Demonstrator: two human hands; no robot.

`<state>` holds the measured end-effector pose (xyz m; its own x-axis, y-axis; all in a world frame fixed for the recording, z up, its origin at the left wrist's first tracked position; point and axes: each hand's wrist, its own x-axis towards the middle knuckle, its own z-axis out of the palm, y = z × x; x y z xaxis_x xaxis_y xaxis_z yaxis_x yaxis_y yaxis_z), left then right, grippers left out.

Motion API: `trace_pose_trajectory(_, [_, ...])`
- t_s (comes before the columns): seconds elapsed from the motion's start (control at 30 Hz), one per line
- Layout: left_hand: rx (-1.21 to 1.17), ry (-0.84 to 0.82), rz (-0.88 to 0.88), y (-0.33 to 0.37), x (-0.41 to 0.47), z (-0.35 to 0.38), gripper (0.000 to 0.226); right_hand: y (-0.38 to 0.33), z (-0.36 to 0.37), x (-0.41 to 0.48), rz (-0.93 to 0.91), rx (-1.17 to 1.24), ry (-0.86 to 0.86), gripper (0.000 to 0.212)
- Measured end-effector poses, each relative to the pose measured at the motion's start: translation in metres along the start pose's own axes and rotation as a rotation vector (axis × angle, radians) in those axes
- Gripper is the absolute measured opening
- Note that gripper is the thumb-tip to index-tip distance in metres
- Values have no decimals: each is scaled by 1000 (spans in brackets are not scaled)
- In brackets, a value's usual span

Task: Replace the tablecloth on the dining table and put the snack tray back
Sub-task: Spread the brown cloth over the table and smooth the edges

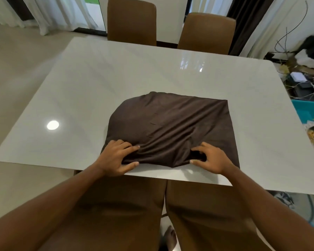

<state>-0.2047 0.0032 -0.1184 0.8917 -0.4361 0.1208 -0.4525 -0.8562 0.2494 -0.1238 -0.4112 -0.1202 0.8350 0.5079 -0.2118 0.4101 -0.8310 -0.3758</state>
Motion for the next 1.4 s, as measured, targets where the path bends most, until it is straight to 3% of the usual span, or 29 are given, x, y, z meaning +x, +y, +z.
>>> trace_pose_trajectory(0.1, [-84,162,-185,3,21,-11,62,-13,-11,14,-41,51,194,54])
trace_pose_trajectory(0.17, [-104,258,-483,-1,40,-15,58,-30,-8,31,-39,66,363,42])
trace_pose_trajectory(0.27, [-264,221,-874,-7,61,-19,66,-58,-2,64,14,107,492,36])
trace_pose_trajectory(0.4, [-555,193,-1050,-32,86,-28,85,-78,-8,103,115,143,528,49])
trace_pose_trajectory(0.5, [-974,171,-1188,-64,108,-36,98,-70,-23,133,207,114,410,60])
trace_pose_trajectory(0.57, [-1232,-11,-1156,-80,121,-39,83,-61,-39,156,260,152,319,68])
trace_pose_trajectory(0.63, [-1280,-250,-1096,-91,133,-40,73,-51,-57,189,296,170,233,69])
trace_pose_trajectory(0.7, [-1347,-368,-1091,-100,138,-38,84,-47,-71,219,293,208,97,71])
trace_pose_trajectory(0.77, [-1500,-372,-1086,-114,140,-36,85,-50,-79,251,269,305,-131,64])
trace_pose_trajectory(0.83, [-1634,-346,-1088,-120,142,-34,60,-62,-82,277,290,328,-434,46])
trace_pose_trajectory(0.9, [-1692,-356,-1058,-118,148,-32,40,-71,-81,301,346,316,-663,53])
trace_pose_trajectory(1.0, [-1729,-455,-1040,-105,153,-23,53,-78,-80,319,419,277,-876,77])
trace_pose_trajectory(1.03, [-1703,-480,-1050,-101,153,-20,60,-82,-83,319,380,284,-907,74])
trace_pose_trajectory(1.07, [-1659,-439,-1048,-98,155,-18,58,-85,-87,317,315,313,-897,62])
trace_pose_trajectory(1.13, [-1567,-187,-982,-99,158,-18,50,-83,-100,314,184,451,-737,46])
trace_pose_trajectory(1.2, [-1474,78,-873,-110,165,-28,52,-81,-117,309,70,641,-537,53])
trace_pose_trajectory(1.27, [-1267,236,-800,-124,169,-42,55,-77,-124,309,38,753,-309,56])
trace_pose_trajectory(1.33, [-1040,271,-827,-138,172,-43,63,-72,-115,309,72,612,-49,59])
trace_pose_trajectory(1.4, [-740,178,-937,-142,166,-38,72,-71,-93,302,145,297,147,57])
